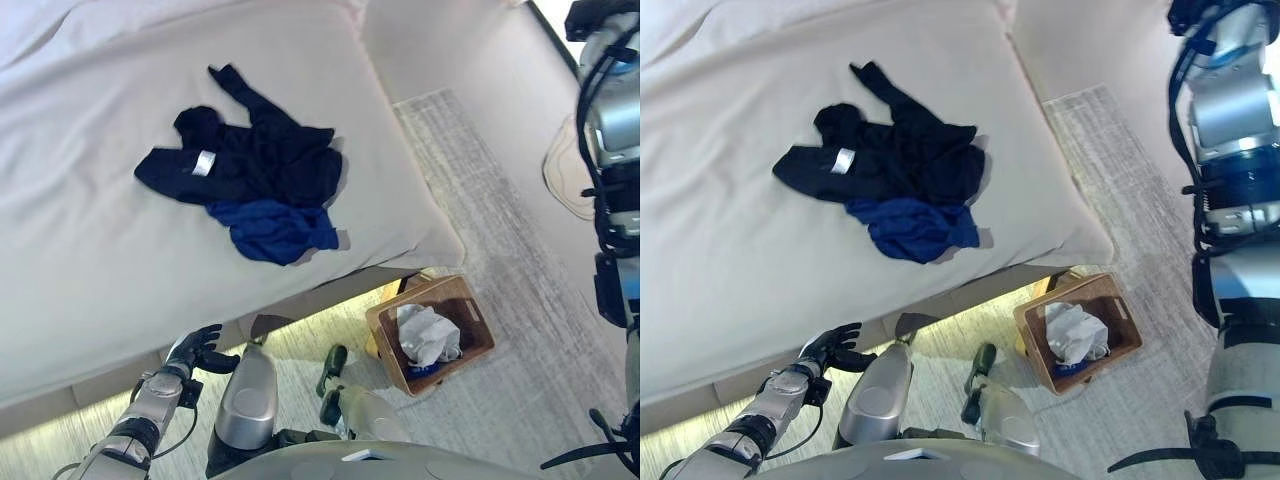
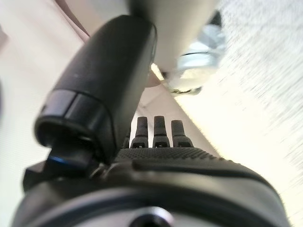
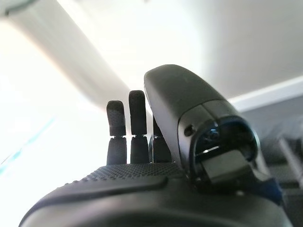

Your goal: Pick up the clothes from the bed and place them into the basket

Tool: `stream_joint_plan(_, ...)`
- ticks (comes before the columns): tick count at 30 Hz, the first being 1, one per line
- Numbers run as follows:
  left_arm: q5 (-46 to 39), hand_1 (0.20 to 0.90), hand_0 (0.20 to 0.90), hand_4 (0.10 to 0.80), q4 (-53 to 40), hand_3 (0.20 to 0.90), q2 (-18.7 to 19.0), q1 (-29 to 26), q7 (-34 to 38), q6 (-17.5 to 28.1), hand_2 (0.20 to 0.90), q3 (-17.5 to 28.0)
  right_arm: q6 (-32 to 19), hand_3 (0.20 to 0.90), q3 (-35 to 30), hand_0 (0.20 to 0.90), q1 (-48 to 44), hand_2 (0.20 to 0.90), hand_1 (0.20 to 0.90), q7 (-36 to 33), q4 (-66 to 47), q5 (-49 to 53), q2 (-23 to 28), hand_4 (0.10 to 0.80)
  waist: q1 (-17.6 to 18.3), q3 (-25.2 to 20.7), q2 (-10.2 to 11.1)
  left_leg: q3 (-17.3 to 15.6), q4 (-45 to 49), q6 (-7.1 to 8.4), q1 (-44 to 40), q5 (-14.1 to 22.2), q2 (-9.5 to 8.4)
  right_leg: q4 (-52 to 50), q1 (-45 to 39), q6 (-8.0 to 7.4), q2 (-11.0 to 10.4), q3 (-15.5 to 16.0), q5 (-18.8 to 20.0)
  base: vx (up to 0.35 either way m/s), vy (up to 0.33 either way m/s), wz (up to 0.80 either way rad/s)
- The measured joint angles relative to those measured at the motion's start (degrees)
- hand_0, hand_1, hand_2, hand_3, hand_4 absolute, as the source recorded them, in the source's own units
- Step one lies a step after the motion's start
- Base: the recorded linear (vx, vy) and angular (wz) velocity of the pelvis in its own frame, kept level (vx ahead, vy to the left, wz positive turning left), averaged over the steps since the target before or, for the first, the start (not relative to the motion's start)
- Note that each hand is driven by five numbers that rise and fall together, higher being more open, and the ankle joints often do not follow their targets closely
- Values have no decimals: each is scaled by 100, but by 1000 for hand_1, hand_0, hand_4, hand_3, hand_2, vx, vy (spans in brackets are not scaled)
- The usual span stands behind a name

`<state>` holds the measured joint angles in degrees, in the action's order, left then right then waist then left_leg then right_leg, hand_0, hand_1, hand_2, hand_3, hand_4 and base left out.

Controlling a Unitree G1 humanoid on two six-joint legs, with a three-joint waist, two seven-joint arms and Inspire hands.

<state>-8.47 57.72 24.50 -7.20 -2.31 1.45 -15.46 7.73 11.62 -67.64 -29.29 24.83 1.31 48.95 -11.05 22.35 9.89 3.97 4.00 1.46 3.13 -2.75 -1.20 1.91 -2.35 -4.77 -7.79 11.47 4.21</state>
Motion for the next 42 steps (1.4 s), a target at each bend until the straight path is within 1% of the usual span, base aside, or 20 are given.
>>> stream_joint_plan(1,77,900,900,800,5,900,-68,6,-33,-53,900,-5,-1,414,-24,484,211,484,484,264,2,66,18,314,83,-211,-64,-62,-84,-2,-67,1,9,6,-3,0,3,-19,0,19,-20,-21)
stream_joint_plan(2,133,900,900,800,0,900,-110,-13,-52,-86,900,-11,-1,719,-31,745,358,745,745,527,2,145,24,619,142,-339,-101,-82,-120,-4,-104,7,10,12,-12,0,10,-30,0,22,-34,-25)
stream_joint_plan(3,179,900,900,800,7,900,-201,8,-100,-137,900,-66,58,900,34,900,714,900,900,1237,-22,325,27,800,234,-566,-197,-121,-242,-4,-269,7,18,16,-88,0,34,-76,0,24,-38,-23)
stream_joint_plan(5,189,900,900,800,-3,900,-322,15,-136,-129,900,-103,131,900,288,900,1290,900,900,2286,-38,356,33,800,333,-792,-281,-172,-364,9,-500,30,40,108,-272,-1,64,-137,-3,41,-27,-21)
stream_joint_plan(8,190,900,900,800,-22,900,-462,-3,-158,-124,900,-113,139,900,760,900,1936,900,900,3306,-7,279,-1,800,412,-920,-302,-222,-450,14,-624,36,55,274,-415,-3,87,-151,-8,76,5,-14)
stream_joint_plan(9,190,900,900,800,-5,900,-531,3,-160,-129,900,-116,136,900,910,900,2140,900,900,3629,141,81,-140,800,419,-920,-302,-224,-456,14,-636,36,74,324,-445,-3,108,-152,-8,93,24,2)
stream_joint_plan(12,203,900,900,800,104,900,-632,125,-206,-129,900,-176,156,900,1236,900,2502,900,900,4065,568,-264,-506,800,325,-919,-301,-85,-451,21,-621,34,118,330,-536,-5,160,-5,-49,32,5,21)
stream_joint_plan(15,255,900,900,800,276,900,-634,248,-192,-156,900,-139,165,900,1493,900,2522,900,900,4090,1028,-450,-863,800,154,-918,-302,188,-424,80,-470,-61,117,332,-534,-23,188,259,-69,-34,2,47)
stream_joint_plan(16,232,900,900,800,261,900,-637,227,-192,-146,900,-98,168,900,1531,900,2516,900,900,4080,1105,-493,-898,800,99,-918,-302,242,-426,88,-436,-77,115,331,-533,-24,190,340,-70,-65,-4,59)
stream_joint_plan(19,231,900,900,800,194,900,-594,109,-175,-118,900,-116,203,900,1660,900,2342,900,900,3961,1696,-623,-1262,800,-451,-908,-294,531,-413,148,-133,-201,103,327,-390,-29,209,648,-74,-241,-23,49)
stream_joint_plan(20,228,900,900,800,185,900,-594,71,-175,-114,900,-117,195,900,1684,900,2271,900,900,3902,1809,-647,-1322,800,-491,-901,-295,597,-403,150,-54,-218,98,321,-343,-29,210,688,-75,-231,-15,47)
stream_joint_plan(22,189,900,900,800,164,900,-588,-195,-176,-113,900,-173,235,900,1879,900,1788,900,900,3660,2450,-709,-1488,800,-684,-774,-327,815,-323,220,340,-305,100,284,-67,-33,215,899,-77,-195,34,53)
stream_joint_plan(24,126,900,900,800,163,900,-533,-404,-124,-92,900,-187,287,900,1918,900,1294,900,900,3287,3009,-718,-1602,800,-959,-439,-444,1010,-208,277,658,-374,60,176,156,-55,211,1056,-93,-153,61,41)
stream_joint_plan(27,8,900,900,800,154,900,-331,-472,-21,-35,900,-236,431,900,1912,900,635,900,900,2707,3490,-728,-1629,800,-1284,143,-576,1141,-113,368,1022,-413,44,-81,531,-1,175,1161,-142,-117,71,23)
stream_joint_plan(29,-167,900,900,800,213,900,-189,-426,24,-21,900,-229,569,900,1859,900,282,900,900,2230,3867,-727,-1624,800,-1433,517,-636,1306,-37,369,1283,-412,2,-217,739,-14,109,1318,-180,-32,67,34)
stream_joint_plan(31,-277,900,900,800,213,900,-118,-351,33,-10,900,-223,661,900,1841,900,207,900,900,1934,4040,-727,-1628,800,-1647,690,-639,1340,-23,367,1411,-411,-65,-338,878,-56,25,1366,-232,75,20,26)
stream_joint_plan(32,-295,900,900,800,202,900,-118,-309,35,5,900,-223,718,900,1839,900,207,900,900,1823,4109,-727,-1635,800,-1707,698,-642,1378,-20,375,1487,-414,-109,-360,925,-80,-19,1442,-251,73,15,31)
stream_joint_plan(33,-364,900,900,800,199,900,-120,-277,42,53,900,-221,767,900,1834,900,204,900,900,1685,4183,-728,-1661,800,-1781,734,-635,1405,-19,379,1506,-422,-166,-416,951,-128,-56,1466,-282,14,99,31)
stream_joint_plan(36,-544,900,900,800,148,900,-184,-253,10,250,900,-228,876,900,1838,900,177,900,900,1379,4228,-867,-1688,800,-1920,741,-622,1455,51,378,1617,-426,-293,-519,1013,-186,-169,1519,-314,-7,103,21)
stream_joint_plan(42,-868,900,900,800,-219,900,-284,-336,-63,638,900,-233,1011,900,1865,900,-179,900,900,1223,4252,-1169,-1716,800,-1916,757,-593,1518,243,354,1937,-433,-372,-548,1209,-187,-203,1599,-313,-3,83,8)
